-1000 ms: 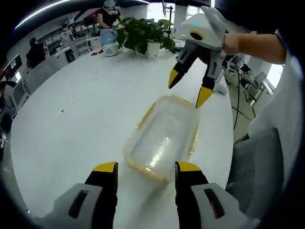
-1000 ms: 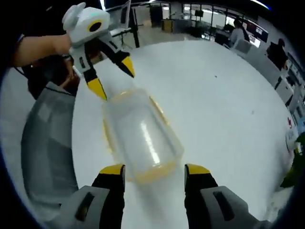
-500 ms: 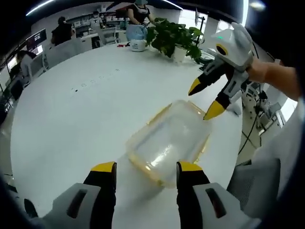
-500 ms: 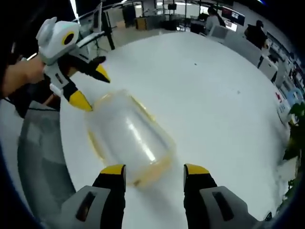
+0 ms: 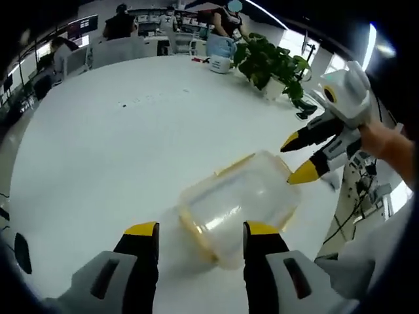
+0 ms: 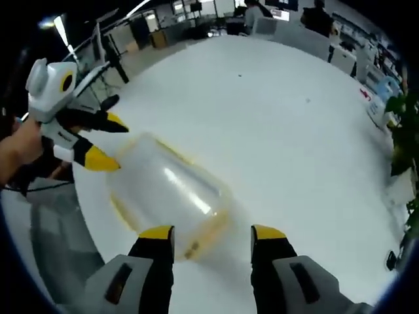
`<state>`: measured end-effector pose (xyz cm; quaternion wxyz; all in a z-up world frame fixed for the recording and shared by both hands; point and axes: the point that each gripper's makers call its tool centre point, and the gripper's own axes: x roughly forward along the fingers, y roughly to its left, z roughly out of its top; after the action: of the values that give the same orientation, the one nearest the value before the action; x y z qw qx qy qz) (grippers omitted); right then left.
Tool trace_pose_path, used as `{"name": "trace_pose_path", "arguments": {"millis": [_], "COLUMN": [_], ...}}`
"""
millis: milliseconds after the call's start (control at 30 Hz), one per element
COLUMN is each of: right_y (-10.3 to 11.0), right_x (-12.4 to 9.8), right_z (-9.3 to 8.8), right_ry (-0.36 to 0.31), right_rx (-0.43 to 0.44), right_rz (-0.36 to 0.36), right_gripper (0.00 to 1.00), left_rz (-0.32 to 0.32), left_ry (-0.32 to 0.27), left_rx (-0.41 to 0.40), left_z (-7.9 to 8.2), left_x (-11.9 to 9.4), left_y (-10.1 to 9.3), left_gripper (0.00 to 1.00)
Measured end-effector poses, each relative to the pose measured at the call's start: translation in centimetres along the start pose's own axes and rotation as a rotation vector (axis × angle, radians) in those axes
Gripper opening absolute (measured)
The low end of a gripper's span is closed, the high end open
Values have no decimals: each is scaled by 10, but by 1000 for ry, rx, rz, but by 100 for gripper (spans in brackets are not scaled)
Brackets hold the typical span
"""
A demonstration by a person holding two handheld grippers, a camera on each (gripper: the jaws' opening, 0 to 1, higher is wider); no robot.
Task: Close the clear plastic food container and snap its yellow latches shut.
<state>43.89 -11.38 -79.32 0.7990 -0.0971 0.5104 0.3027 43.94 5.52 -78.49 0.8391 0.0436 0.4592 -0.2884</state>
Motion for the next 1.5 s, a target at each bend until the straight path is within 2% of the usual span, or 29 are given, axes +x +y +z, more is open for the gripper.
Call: {"name": "trace_pose_path", "arguments": {"millis": [133, 233, 433, 533, 567, 700, 833, 900, 1033, 1067, 1100, 1133, 1233, 1500], "right_y": [5, 9, 15, 15, 16, 18, 19, 20, 21, 21, 19, 23, 23, 26], "right_x": [1, 4, 8, 9, 10, 10, 13, 12, 13, 13, 16, 14, 15, 16], "right_z": [1, 0, -1, 0, 0, -1, -1, -1, -1, -2, 4, 0, 2, 2], "right_ry": [-4, 1, 6, -1, -1, 6, 4, 0, -17, -23, -55, -23, -17, -10], "right_rx": [36, 59, 170, 182, 194, 219, 280, 252, 268, 274, 301, 255, 267, 292], "right_rz": [22, 34, 75, 86, 95, 107, 129, 126, 130, 121, 82, 105, 101, 92], "right_gripper": [43, 42, 41, 40, 39, 38, 39, 38, 36, 36, 35, 35, 35, 37], "left_rz": [-17, -19, -43, -91, -88, -104, -111, -108, -114, -107, -104, -98, -96, -100], "left_ry": [14, 17, 49, 68, 64, 77, 82, 84, 72, 57, 51, 56, 87, 55], "left_rx": [-97, -112, -173, -214, -231, -245, -242, -237, -244, -277, -288, -285, -267, -272], "left_z": [-2, -2, -8, -12, -13, -13, -13, -13, -14, -12, -13, -16, -12, -12], "left_x": [3, 5, 12, 14, 15, 16, 16, 17, 17, 19, 20, 22, 26, 24], "left_y": [-4, -5, -9, -17, -16, -16, -17, -17, -19, -19, -19, -20, -23, -23], "left_gripper": [50, 50, 47, 43, 44, 43, 42, 42, 40, 39, 37, 37, 38, 39]}}
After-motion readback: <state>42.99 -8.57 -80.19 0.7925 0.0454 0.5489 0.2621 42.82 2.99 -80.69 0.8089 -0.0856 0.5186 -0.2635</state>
